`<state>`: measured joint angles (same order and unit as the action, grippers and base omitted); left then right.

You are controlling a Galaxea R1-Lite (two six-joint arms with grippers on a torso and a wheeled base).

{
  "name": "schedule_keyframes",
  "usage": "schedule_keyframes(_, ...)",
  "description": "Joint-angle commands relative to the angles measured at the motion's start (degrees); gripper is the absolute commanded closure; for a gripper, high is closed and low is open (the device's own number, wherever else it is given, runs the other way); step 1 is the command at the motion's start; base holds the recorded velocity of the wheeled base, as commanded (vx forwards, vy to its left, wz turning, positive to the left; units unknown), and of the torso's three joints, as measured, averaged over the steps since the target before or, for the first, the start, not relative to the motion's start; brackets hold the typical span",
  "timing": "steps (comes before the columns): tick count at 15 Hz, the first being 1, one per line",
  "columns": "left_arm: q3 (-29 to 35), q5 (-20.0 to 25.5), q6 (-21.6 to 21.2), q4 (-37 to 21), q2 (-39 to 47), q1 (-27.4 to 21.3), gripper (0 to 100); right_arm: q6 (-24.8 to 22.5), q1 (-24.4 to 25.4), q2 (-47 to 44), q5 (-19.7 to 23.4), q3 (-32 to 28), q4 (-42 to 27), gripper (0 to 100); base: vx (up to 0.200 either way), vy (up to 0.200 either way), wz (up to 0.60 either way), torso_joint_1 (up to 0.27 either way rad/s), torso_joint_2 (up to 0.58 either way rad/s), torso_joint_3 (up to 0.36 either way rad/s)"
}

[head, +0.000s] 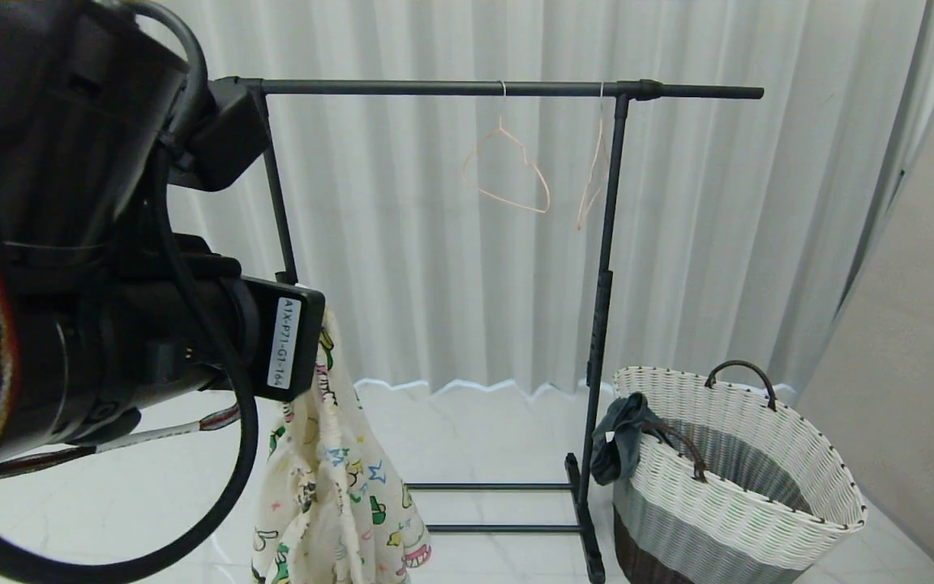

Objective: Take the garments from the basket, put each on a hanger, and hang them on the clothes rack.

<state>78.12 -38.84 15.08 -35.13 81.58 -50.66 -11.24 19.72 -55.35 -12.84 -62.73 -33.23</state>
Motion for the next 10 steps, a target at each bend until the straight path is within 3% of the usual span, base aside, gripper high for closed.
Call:
schedule_keyframes(1,-0.42,-0.01,-0.4,-0.02,-1.25,0.83,100,-0.71,-2.59,0.06,-0.87,0.42,-0.08,0,0.0,0.2,0.0,0.002,0.0,0.007)
schedule_keyframes(6,-0.51,-0.01,-1.28,-0.02,-1.16,1.62,100,-0.89,-3.73,-0.29,-2.54,0.77,0.01,0,0.0,0.2,0.0,0.0,0.0,0.003)
schedule_keyframes(7,-0.6,-0.1,-1.28,-0.02,-1.07,1.8,100,-0.98,-3.82,-0.64,-4.48,0.77,0.01,0,0.0,0.2,0.0,0.002,0.01,-0.002)
schedule_keyframes(10,-1.13,-0.1,-1.37,-0.02,-1.07,1.8,100,-1.24,-3.82,-1.17,-11.95,2.44,0.18,0,0.0,0.0,0.0,0.0,0.0,0.0)
